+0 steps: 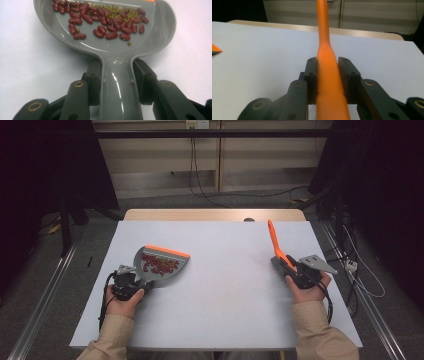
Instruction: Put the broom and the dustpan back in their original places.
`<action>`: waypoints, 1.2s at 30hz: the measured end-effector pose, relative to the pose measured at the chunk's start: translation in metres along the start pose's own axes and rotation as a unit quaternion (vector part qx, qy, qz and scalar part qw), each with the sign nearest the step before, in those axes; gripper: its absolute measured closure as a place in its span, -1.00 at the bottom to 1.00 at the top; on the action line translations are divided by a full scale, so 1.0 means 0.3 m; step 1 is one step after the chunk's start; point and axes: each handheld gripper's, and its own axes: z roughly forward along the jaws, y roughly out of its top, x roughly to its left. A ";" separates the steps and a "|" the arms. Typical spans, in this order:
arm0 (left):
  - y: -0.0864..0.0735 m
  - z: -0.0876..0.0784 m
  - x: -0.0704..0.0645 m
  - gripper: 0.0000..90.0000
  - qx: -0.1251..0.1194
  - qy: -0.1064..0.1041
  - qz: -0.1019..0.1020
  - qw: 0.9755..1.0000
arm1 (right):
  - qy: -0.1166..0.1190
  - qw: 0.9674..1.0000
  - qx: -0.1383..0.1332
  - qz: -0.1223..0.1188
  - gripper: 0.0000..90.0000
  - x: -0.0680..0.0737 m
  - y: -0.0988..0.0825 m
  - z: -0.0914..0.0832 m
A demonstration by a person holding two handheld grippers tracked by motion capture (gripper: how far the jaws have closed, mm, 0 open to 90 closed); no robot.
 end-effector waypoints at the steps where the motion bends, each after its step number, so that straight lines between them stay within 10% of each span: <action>1: 0.001 0.000 -0.002 0.35 -0.002 -0.003 -0.001 1.000 | -0.003 1.000 0.003 -0.005 0.57 -0.002 -0.004 0.000; 28: -0.007 -0.002 -0.063 -0.20 -0.021 -0.071 0.016 0.997 | 0.027 0.999 0.022 0.023 0.44 0.111 -0.022 0.052; 36: -0.021 -0.021 -0.073 -0.40 -0.026 -0.108 0.036 0.993 | 0.086 0.995 -0.004 0.055 0.06 0.142 -0.010 0.053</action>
